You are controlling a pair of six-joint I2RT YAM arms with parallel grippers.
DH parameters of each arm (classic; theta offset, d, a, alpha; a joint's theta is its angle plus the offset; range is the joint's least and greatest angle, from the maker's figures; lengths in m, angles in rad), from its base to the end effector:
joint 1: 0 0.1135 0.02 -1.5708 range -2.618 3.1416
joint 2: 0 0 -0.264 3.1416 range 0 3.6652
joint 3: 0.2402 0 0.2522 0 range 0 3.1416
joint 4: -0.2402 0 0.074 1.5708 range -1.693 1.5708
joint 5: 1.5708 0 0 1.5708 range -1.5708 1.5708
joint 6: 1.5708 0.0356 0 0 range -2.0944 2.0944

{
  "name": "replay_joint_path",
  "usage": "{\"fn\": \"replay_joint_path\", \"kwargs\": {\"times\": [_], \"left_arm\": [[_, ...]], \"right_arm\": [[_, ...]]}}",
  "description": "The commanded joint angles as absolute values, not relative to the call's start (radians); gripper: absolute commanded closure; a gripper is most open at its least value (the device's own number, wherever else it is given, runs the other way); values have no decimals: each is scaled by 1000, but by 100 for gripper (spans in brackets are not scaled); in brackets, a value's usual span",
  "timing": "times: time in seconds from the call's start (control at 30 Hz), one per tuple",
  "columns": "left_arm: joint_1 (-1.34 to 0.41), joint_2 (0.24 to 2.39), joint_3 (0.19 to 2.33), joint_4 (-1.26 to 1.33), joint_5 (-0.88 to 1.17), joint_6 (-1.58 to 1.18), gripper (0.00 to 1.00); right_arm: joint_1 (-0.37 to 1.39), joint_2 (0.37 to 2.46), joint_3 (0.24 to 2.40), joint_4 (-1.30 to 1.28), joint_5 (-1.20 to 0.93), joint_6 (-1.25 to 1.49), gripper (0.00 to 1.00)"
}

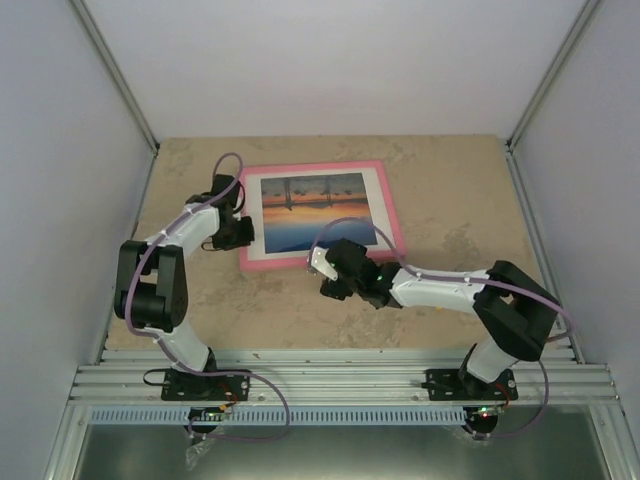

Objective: Take the photo out of the frame

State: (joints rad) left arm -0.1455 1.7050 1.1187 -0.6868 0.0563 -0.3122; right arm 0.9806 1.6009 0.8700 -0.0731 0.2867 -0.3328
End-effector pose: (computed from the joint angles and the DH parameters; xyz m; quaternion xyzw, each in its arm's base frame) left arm 0.3210 -0.0491 0.1848 -0.0781 0.9855 -0.0607 0.1381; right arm 0.1895 0.2648 0.1807 -0.5180 0.7596 -0.0078 0.3932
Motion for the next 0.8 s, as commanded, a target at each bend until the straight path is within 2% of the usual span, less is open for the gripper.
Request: {"fn": "replay_joint_path", "kwargs": {"times": [0.0, 0.2, 0.53, 0.77], "left_arm": [[-154, 1623, 1129, -688, 110, -347, 98], [-160, 1571, 1134, -705, 127, -367, 98], [-163, 1527, 1138, -732, 161, -380, 99], [-166, 1508, 1125, -735, 181, -389, 99]], "right_arm": [[1034, 1658, 844, 80, 499, -483, 2], [1091, 1747, 823, 328, 675, -622, 3], [1114, 1913, 802, 721, 822, -869, 7], [1114, 2027, 830, 905, 858, -987, 16]]}}
